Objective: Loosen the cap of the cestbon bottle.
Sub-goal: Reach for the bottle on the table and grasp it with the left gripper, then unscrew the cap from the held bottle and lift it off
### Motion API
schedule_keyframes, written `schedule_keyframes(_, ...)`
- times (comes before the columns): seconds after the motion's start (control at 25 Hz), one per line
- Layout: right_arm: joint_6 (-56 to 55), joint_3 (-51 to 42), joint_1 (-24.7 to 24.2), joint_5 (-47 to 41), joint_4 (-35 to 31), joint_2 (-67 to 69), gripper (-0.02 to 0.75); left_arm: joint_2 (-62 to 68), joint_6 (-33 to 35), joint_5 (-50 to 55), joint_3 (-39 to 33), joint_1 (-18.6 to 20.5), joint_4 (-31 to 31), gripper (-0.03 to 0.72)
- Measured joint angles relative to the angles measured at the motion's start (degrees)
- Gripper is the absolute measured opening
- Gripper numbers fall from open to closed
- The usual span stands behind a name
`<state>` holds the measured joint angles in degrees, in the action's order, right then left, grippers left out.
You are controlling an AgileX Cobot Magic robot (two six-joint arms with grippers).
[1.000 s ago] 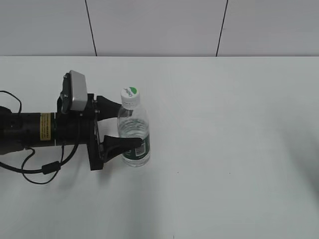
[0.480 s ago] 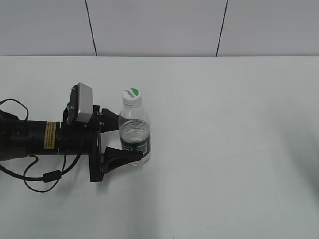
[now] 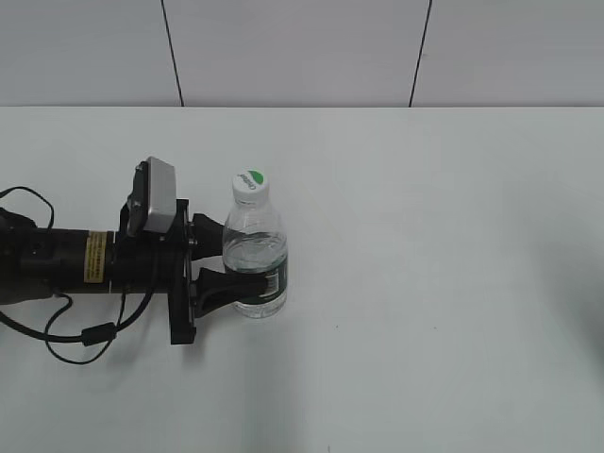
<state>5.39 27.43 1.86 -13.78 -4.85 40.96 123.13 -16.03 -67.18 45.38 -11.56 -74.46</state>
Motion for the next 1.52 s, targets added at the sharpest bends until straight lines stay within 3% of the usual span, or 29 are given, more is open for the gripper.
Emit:
schedule_keyframes(0.4, 0.0, 16.5, 0.0, -30.5, -0.1, 17.0, 0.479, 0.0, 0.0, 0.0, 0.0, 0.0, 0.0, 0.360)
schedule_keyframes(0.8, 0.4, 34.7, 0.0, -53.5, -0.1, 33.7, 0.479, 0.0, 0.0, 0.0, 0.0, 0.0, 0.0, 0.360)
schedule_keyframes(1.2, 3.3, 46.2, 1.4, -55.4, -2.2, 43.3, 0.465, 0.0, 0.0, -0.1, 0.0, 0.0, -0.1, 0.360)
schedule_keyframes(1.32, 3.3, 48.1, 5.8, -55.4, -2.5, 44.6, 0.427, 0.0, 0.0, -0.1, 0.0, 0.0, -0.1, 0.360)
schedule_keyframes(1.52, 1.6, 52.6, 17.5, -55.6, -2.8, 48.8, 0.398, 0.0, 0.0, -0.1, 0.0, 0.0, -0.1, 0.360)
